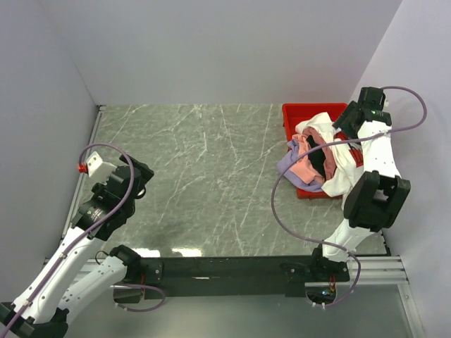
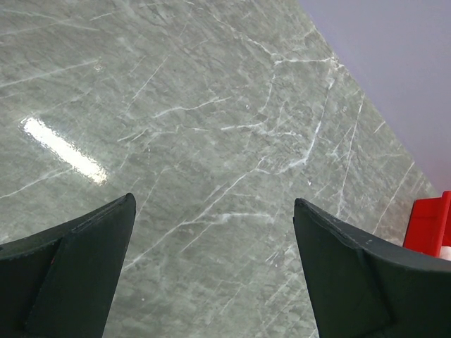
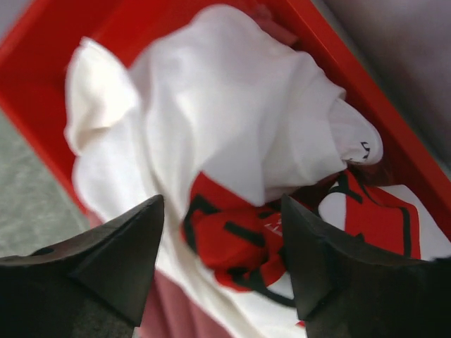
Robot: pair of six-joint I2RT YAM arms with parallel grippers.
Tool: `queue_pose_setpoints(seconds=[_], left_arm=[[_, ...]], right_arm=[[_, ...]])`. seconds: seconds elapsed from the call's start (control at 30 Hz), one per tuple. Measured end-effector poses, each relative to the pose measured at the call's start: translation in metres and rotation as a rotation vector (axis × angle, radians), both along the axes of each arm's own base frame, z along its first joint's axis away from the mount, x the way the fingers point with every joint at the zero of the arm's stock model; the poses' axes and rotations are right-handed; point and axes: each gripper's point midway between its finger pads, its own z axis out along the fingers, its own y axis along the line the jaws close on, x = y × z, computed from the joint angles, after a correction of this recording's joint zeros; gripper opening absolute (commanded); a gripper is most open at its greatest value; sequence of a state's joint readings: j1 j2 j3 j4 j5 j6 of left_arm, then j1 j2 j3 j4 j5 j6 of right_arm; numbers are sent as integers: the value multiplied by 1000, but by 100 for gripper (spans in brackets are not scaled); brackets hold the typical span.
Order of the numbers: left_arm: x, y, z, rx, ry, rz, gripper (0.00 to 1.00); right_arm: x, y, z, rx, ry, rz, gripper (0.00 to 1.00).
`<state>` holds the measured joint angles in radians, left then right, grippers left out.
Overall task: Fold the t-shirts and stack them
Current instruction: Grab the tshirt from the pile
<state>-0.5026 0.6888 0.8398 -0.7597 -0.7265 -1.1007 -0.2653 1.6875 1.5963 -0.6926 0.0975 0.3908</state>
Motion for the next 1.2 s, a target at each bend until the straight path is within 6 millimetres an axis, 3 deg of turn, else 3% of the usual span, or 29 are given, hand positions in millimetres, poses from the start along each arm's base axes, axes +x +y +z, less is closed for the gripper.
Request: queue_pose_setpoints(seconds=[0.07,0.17,0.2,0.4,0.63,0.83,1.13,1.2], left_arm=[[0,-1,0,-2,0,-2,99],[1,-1,-2,-1,2,-3,100],[1,-1,-3,-1,3,-3,100],[3,-2,-7,8,18,-3,99],[3,-2,-7,5,14,-3,100],[2,-2,-7,4,12,-3,99],[2,-2,-6,2,9,-4,100],[2,-2,-6,2,8,-3,100]], right_arm=[[-3,-4,-16,3,53,-6,66],[-6,-6,-23,0,83,-7,49],[-6,-6,-23,-2,83,-6,35],[-6,-7,-23,-5,83,-7,0],[-5,-11,-12,-25,74,-25,0],[3,-24,43,-77,-17,-65,0],[2,-43,181,-171,-296,-118,0],[1,-41,203,-179,-354,-109,0]])
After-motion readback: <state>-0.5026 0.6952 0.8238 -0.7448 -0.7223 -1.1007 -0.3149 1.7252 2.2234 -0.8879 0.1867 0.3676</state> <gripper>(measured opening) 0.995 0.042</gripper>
